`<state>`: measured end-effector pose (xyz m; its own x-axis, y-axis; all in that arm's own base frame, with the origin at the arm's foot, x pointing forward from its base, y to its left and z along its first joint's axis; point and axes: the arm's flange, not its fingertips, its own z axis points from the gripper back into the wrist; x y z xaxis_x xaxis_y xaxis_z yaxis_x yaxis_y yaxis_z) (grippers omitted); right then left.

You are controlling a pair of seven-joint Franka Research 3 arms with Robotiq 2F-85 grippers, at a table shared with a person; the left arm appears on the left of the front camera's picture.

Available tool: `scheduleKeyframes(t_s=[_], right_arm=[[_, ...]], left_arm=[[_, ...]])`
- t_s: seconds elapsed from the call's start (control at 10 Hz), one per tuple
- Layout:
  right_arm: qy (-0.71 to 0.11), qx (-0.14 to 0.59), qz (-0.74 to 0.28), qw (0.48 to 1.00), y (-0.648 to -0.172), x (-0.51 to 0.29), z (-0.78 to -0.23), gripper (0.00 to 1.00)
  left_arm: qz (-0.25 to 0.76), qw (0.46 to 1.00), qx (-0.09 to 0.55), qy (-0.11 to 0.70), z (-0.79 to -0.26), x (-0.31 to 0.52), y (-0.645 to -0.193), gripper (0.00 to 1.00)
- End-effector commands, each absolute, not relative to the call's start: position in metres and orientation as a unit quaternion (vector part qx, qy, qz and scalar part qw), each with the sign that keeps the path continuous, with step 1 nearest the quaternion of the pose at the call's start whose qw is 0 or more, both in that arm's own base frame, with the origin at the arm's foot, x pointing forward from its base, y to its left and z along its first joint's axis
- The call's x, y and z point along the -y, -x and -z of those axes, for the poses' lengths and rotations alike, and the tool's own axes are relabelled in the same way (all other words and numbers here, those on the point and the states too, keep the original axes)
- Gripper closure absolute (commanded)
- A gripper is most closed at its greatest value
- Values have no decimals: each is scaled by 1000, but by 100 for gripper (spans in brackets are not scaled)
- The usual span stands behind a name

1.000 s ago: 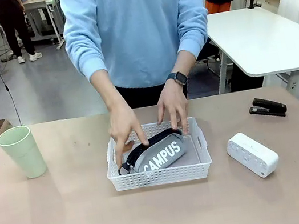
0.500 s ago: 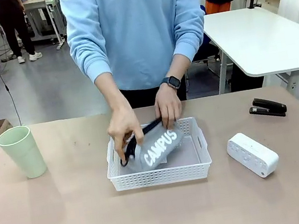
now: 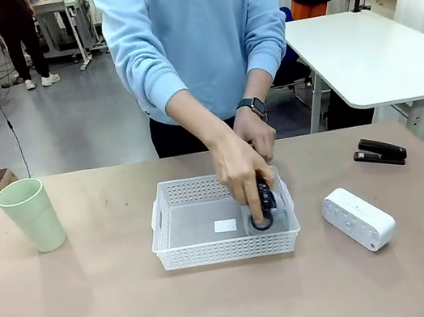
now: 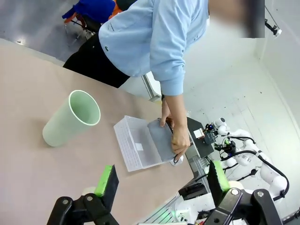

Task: Efficiently arrange items inside the basket to fit them all.
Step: Pick up the Digital clock and place it inside the Organizing basket.

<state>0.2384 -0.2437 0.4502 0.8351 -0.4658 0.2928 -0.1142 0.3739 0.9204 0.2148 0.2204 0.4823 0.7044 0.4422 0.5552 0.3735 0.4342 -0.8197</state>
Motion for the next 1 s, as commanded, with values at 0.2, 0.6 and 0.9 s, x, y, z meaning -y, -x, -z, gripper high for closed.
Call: scheduleKeyframes(t_s=[0.2,0.6,0.9], right_arm=[[-552,279,102,779,-242,245,-450,0],[-497,242,70,831,-253,195,-469,0],[-410,170,43,895,-271,107,-497,0]], left_arm=[[-14,750,393,532,-484,-221,-217,0],[-14,750,393,532,-484,-221,-217,0],[-14,750,393,532,-484,-221,-217,0]])
